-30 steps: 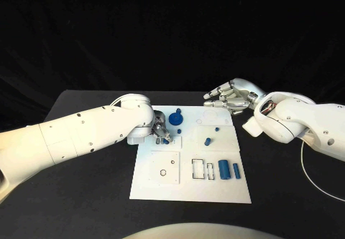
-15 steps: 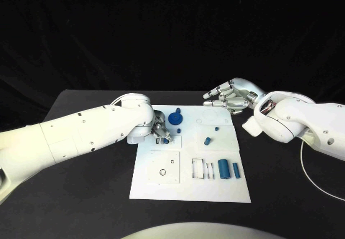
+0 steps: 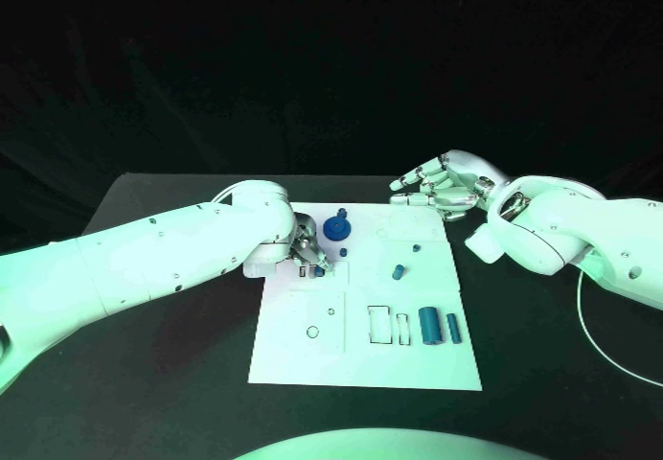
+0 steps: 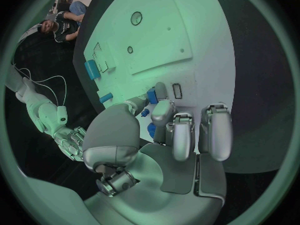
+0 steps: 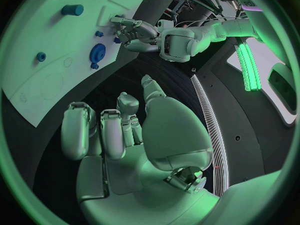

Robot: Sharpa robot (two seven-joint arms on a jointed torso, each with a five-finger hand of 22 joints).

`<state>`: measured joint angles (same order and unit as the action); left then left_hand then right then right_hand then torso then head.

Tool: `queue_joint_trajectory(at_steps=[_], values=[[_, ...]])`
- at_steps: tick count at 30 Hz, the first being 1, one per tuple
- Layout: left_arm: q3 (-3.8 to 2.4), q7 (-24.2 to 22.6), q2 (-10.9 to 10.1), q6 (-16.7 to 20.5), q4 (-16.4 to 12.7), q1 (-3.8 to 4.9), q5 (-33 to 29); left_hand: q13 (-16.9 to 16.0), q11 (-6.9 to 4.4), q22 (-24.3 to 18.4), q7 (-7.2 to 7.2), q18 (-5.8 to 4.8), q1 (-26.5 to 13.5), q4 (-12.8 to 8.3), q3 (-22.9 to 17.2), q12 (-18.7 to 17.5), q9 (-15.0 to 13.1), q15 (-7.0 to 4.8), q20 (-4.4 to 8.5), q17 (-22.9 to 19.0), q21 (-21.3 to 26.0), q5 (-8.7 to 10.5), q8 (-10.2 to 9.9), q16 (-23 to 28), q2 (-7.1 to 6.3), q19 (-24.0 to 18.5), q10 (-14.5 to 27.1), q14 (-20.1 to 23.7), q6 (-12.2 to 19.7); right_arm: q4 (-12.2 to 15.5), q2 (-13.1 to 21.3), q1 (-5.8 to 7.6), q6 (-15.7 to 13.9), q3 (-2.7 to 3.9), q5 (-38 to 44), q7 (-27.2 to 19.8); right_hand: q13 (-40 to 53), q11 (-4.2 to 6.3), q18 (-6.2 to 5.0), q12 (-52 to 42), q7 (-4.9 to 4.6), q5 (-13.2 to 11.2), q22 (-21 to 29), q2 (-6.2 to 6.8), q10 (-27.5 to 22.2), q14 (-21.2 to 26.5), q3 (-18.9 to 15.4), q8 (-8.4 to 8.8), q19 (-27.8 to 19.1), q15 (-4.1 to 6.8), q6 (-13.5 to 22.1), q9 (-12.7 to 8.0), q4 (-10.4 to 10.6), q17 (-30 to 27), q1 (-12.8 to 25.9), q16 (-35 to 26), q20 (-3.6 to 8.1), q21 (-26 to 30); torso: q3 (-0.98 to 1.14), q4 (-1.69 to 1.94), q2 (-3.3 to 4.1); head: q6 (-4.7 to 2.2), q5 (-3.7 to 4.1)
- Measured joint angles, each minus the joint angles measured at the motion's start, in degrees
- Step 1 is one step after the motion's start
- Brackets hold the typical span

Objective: Assemble the parts on the task board

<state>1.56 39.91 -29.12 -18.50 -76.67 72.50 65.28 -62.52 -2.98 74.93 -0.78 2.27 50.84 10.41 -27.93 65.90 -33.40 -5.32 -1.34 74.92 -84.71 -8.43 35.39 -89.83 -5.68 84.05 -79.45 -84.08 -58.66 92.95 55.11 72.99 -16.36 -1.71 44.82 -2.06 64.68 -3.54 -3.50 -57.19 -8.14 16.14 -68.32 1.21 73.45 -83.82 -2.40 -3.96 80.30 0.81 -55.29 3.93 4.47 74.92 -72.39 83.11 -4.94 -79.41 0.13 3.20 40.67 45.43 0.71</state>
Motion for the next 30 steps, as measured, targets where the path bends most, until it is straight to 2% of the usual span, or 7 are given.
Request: queue_joint_trajectory(at_steps=[5,10,12,15,21,24,30], values=[[-0.09,-0.02,-0.20,0.04,0.00,-0.06,-0.02,0.10,0.00,0.02,0.10,0.00,-0.43,1.52,5.46,0.00,0.79,0.00,0.00,0.00,0.00,0.00,0.00,0.00,-0.43,0.00,0.00,0.00,-0.09,0.00,0.01,0.00,0.00,0.00,-0.01,0.00,-0.15,0.00,0.00,0.00,0.00,-2.21,0.21,-0.39,0.00,0.00,-1.07,0.00,0.00,0.00,0.00,0.00,0.36,0.00,0.39,-0.22,0.00,0.24,0.00,0.00,0.00,-0.05,0.05],[-0.16,-0.08,-0.88,0.07,-0.34,-0.12,-0.07,0.19,0.00,0.01,0.20,0.00,-0.43,2.73,9.83,0.00,1.45,0.00,0.12,0.00,0.00,0.01,0.14,0.00,-0.43,-0.13,0.00,0.00,-0.19,0.00,0.03,0.00,0.00,0.00,-0.03,0.00,-0.22,0.00,0.00,0.00,0.00,-2.63,0.35,-0.38,0.00,0.00,-1.08,0.00,0.00,0.00,0.00,0.00,0.36,-0.01,0.38,-0.22,0.00,0.24,-0.03,-0.02,0.00,-0.09,0.21],[-0.29,-0.08,-1.37,0.09,-0.68,-0.19,-0.07,0.19,0.00,0.01,0.19,0.00,0.04,3.26,11.51,0.00,1.72,0.00,0.12,-0.01,0.00,0.58,0.28,0.00,0.04,-0.13,0.00,0.00,-0.19,-0.03,0.04,0.00,0.00,0.00,-0.03,0.00,-0.22,0.00,0.00,0.00,0.00,-2.63,0.35,-0.38,0.00,0.00,-1.07,0.00,0.00,0.00,0.00,0.00,0.36,-0.01,0.38,-0.22,0.00,0.24,-0.03,-0.03,-0.01,-0.12,0.26],[-0.73,-0.01,-2.13,0.13,-1.29,-0.30,-0.05,0.21,0.00,0.01,0.19,-0.01,0.49,3.97,13.24,-0.05,2.02,0.00,0.12,-0.01,0.00,1.17,0.28,0.00,0.49,-0.13,0.00,0.00,-0.18,-0.06,0.05,-0.02,0.00,0.00,-0.04,0.00,-0.22,0.00,0.00,0.00,0.00,-2.63,0.35,-0.38,0.00,0.00,-1.08,0.00,0.00,0.00,0.00,0.00,0.36,-0.01,0.38,-0.22,0.00,0.24,-0.03,-0.01,-0.02,-0.16,0.29],[-2.20,0.06,-3.69,0.64,-3.24,-0.07,-0.03,1.33,0.23,0.01,-0.15,0.00,1.94,4.56,15.60,-1.44,2.43,0.00,0.12,-0.01,0.85,1.17,0.28,0.00,0.74,-0.12,0.23,0.00,0.17,-0.14,0.08,-0.03,0.00,0.00,-0.04,0.01,-0.21,0.00,0.00,0.00,0.00,-2.63,0.45,-0.37,0.00,0.00,-1.30,0.00,0.00,0.00,0.00,-0.01,0.59,-0.01,0.37,-0.45,0.00,0.46,-0.03,0.06,-0.07,-0.30,0.48],[-2.82,0.07,-4.44,1.34,-4.18,0.60,-0.11,3.60,0.46,0.01,-0.54,0.00,3.07,5.04,17.51,-3.69,2.79,0.00,0.12,-0.01,1.78,1.17,0.28,0.00,0.67,-0.12,1.87,0.00,1.24,-0.24,0.06,-0.06,0.00,0.00,-0.04,0.01,-0.21,0.00,0.00,0.00,0.00,-2.63,0.45,-0.37,0.00,0.00,-1.31,0.00,0.00,0.00,0.00,-0.01,0.59,-0.01,0.37,-0.45,0.00,0.46,-0.03,0.05,-0.07,-0.49,0.41],[-3.41,0.07,-6.69,2.13,-5.69,3.41,-0.98,9.35,1.39,0.00,-1.65,0.00,5.12,6.01,21.34,-9.12,3.89,0.00,-0.11,-0.02,3.55,1.91,-0.51,0.00,0.84,-0.34,5.52,0.00,4.19,-0.44,-0.03,-0.17,0.00,-0.02,-0.05,0.03,-0.30,0.00,0.00,0.00,0.00,-2.63,0.51,-0.37,0.00,0.00,-1.31,0.00,0.00,0.00,0.00,-0.01,0.59,-0.02,0.37,-0.45,0.00,0.46,0.02,-0.04,-0.01,-0.76,0.20]])
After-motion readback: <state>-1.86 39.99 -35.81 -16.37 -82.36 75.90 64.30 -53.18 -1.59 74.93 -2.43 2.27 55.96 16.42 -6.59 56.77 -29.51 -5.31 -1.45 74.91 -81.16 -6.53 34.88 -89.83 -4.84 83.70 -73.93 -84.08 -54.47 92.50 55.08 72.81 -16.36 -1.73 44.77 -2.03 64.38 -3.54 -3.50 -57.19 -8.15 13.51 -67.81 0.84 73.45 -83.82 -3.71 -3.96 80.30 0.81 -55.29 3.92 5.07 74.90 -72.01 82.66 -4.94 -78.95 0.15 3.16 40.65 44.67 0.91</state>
